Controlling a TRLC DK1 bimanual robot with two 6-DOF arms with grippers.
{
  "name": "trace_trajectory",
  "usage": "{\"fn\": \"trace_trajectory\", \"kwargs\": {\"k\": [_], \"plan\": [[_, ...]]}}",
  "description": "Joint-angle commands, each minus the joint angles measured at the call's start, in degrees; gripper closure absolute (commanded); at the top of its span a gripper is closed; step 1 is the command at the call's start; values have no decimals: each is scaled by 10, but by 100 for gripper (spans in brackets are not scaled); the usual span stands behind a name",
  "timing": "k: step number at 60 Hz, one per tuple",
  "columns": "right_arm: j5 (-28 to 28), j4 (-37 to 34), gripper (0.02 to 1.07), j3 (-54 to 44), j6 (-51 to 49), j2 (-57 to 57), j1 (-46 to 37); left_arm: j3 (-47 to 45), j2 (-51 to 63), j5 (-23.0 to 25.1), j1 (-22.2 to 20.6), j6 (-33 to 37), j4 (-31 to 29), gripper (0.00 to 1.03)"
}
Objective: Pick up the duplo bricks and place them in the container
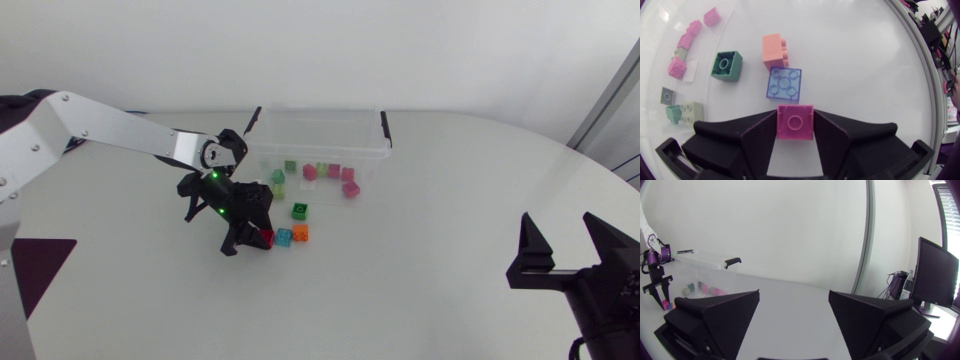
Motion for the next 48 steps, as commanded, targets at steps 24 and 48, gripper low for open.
{"fn": "trace_trajectory", "kwargs": {"k": [24,48], "plan": [[1,-4,7,-12,11,-4,3,9,-210,10,1,-43,-56,82],[1,-4,7,-12,11,-4,3,120,-145,25,-1,-396,203,78]]}}
